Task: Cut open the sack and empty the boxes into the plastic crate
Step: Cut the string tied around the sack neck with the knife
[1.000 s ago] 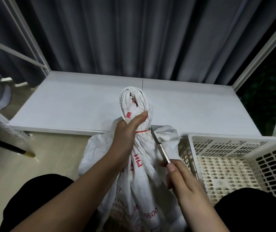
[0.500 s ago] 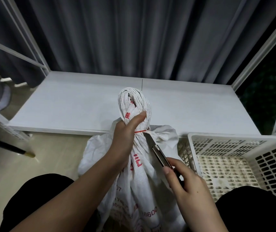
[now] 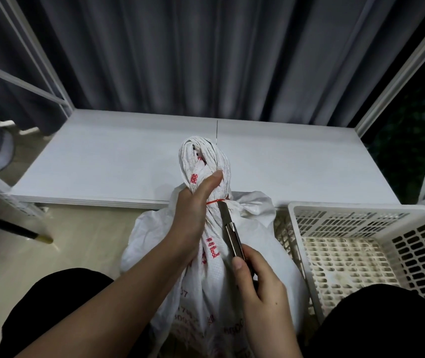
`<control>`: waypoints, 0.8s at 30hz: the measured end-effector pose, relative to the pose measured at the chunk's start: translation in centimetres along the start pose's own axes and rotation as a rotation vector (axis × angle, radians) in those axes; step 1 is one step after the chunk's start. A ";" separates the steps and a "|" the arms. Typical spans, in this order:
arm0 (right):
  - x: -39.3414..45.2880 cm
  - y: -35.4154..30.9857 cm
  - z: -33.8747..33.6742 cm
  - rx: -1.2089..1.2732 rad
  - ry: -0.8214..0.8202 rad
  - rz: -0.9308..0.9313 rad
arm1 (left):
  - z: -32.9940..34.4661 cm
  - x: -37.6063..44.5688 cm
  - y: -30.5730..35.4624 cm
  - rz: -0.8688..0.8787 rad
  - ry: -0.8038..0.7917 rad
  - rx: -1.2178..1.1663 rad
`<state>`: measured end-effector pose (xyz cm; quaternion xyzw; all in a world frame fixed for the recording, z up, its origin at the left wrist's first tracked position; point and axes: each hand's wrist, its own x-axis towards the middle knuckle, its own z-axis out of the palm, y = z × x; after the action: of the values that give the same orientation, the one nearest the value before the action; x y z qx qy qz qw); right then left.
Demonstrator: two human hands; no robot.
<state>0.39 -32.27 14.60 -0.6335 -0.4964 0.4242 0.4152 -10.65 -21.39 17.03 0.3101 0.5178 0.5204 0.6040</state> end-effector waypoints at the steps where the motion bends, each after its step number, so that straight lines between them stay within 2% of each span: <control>1: -0.1 0.3 0.4 0.021 0.013 -0.007 | 0.0 0.0 -0.1 -0.004 0.001 -0.006; 10: 0.0 0.3 1.3 0.119 0.046 -0.025 | 0.0 0.2 -0.5 0.003 -0.017 0.022; 15: 0.1 0.4 0.9 0.120 0.081 -0.013 | -0.6 0.4 0.0 -0.166 -0.291 -0.036; 16: 0.2 0.4 0.7 0.129 0.070 -0.007 | -0.7 0.5 0.1 -0.166 -0.298 -0.010; 20: 0.3 0.2 0.4 0.125 0.032 -0.002 | -1.2 0.5 0.2 -0.055 -0.219 0.094; 24: -0.1 0.4 0.8 0.130 0.045 0.008 | -1.2 0.8 -0.2 -0.065 -0.120 0.092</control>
<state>-0.24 -32.39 14.00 -0.6167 -0.4557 0.4427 0.4648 -11.82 -20.84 16.28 0.3511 0.5140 0.4568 0.6355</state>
